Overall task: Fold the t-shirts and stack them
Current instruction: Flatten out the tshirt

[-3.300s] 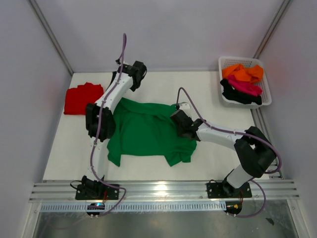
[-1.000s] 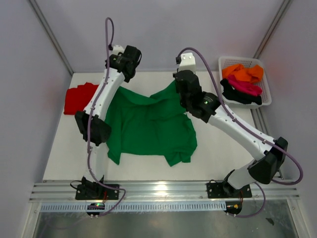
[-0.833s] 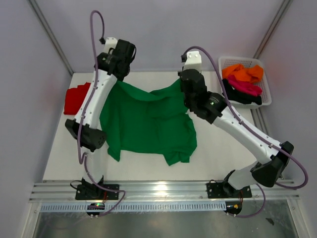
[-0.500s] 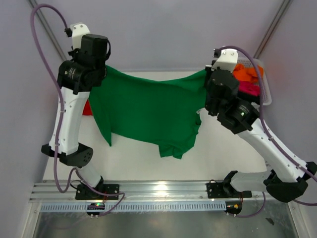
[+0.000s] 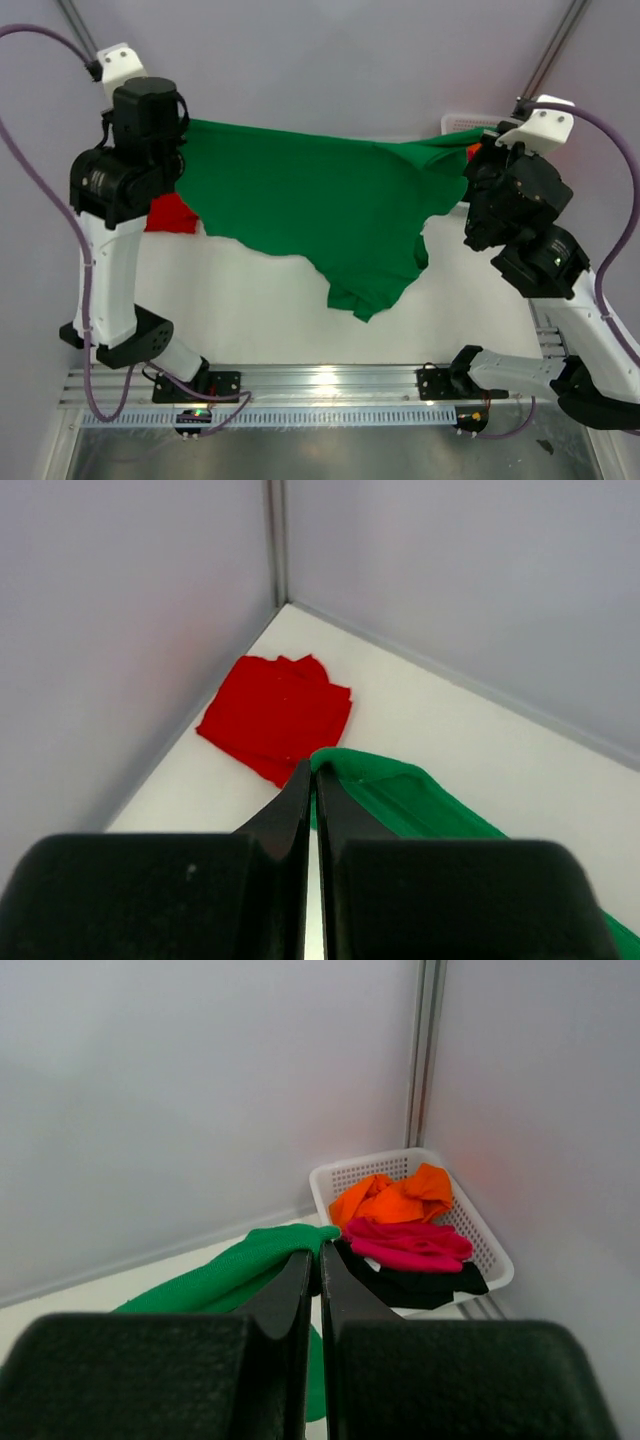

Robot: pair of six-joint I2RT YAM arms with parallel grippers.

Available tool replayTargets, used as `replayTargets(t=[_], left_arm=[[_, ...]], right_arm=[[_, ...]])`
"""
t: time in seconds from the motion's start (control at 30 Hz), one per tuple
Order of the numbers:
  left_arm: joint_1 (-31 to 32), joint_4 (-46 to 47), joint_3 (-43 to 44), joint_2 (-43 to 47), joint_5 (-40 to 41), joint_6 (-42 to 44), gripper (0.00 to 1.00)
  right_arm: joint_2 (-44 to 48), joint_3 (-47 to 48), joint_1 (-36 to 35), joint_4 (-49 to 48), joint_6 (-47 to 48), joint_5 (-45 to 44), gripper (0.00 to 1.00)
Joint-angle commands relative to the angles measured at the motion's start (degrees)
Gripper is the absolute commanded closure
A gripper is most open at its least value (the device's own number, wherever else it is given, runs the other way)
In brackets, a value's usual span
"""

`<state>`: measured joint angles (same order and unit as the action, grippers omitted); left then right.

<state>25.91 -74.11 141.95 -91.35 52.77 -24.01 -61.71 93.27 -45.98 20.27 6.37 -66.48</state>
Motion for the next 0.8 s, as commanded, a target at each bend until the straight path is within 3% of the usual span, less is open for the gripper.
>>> replayTargets(t=[0.0,0.13,0.23,0.37,0.6,0.77], left_arm=[[-0.3,6.5,-1.1,8.8,-5.2,-0.4,1.00],[-0.3,9.6,-2.2,13.5,-16.6,-1.4,1.00],[-0.3,8.0,-1.2,15.6,-20.9,-4.2,1.00],[-0.3,6.9,-0.7,17.4,-25.4,-6.9,1.00],[-0.3,6.3,0.3,17.8,-26.5,-8.9,1.00],[-0.3,7.4,-2.4,15.7,-19.6,-6.4,1.00]], right_arm=[[2.0,5.9,-1.0,2.2,-0.7,-2.2,0.97],[1.7,15.9,-1.6,17.0,-11.3,3.9,0.96],[1.8,23.3,-1.6,24.6,-18.9,10.7,0.96],[2.8,28.8,-1.6,28.1,-24.6,16.5,0.96],[3.8,32.4,-1.6,29.3,-30.5,21.7,0.96],[0.8,32.5,-1.6,29.3,-28.5,17.5,0.97]])
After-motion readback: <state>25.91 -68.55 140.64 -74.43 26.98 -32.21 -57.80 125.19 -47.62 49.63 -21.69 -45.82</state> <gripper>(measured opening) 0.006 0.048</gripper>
